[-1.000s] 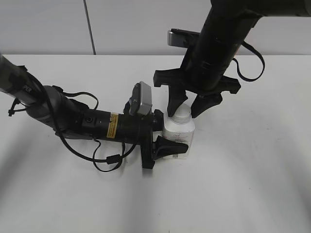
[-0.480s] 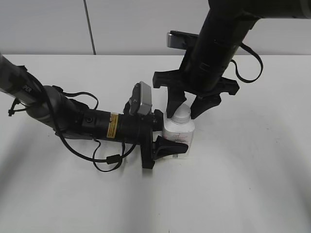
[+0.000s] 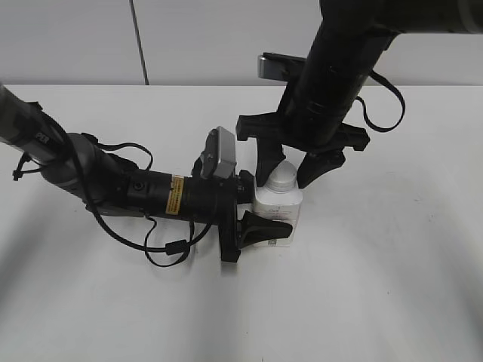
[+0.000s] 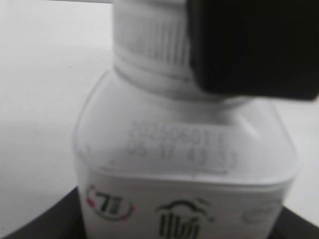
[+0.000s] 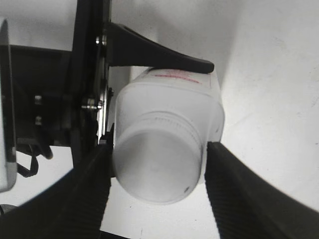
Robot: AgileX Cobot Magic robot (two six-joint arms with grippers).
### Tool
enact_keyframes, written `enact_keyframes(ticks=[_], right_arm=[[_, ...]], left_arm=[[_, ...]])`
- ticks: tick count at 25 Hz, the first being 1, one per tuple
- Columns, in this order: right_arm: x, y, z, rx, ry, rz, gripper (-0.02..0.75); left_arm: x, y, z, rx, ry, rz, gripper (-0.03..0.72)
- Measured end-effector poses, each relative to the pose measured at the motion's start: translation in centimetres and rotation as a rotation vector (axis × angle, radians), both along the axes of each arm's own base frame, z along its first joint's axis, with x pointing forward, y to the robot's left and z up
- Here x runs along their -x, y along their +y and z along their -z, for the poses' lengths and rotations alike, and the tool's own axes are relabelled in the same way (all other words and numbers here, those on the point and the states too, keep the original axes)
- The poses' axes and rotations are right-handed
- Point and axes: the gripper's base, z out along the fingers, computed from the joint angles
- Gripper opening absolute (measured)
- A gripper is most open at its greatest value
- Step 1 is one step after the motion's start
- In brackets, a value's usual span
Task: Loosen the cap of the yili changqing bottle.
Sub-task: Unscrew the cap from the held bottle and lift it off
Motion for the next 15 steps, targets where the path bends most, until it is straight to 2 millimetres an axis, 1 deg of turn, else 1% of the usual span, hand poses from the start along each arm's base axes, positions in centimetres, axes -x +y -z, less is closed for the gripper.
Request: enact_keyframes(ticks=[2, 5, 6, 12, 15], right_arm=[[-0.05, 0.03, -0.11, -0.002, -0.003, 0.000, 0.466], [-0.20, 0.11, -0.38, -0.004, -0.010, -0.002, 0.405], [-0.20, 0.09, -0.38, -0.003, -0.011, -0.003, 0.396], [-0.19, 0.07, -0.38, 0.001, -0.010, -0.010, 0.396], [-0.20, 0.08, -0.38, 0.004, -0.034, -0.086, 0.396]], left_arm=[[0.00, 0.00, 0.00, 0.000, 0.000, 0.000, 0.419], [-0.01, 0.00, 0.00, 0.000, 0.000, -0.001, 0.419], [-0.02, 0.00, 0.00, 0.000, 0.000, -0.002, 0.419], [-0.03, 0.00, 0.00, 0.000, 0.000, -0.003, 0.419], [-0.03, 0.00, 0.00, 0.000, 0.000, -0.003, 0.419]])
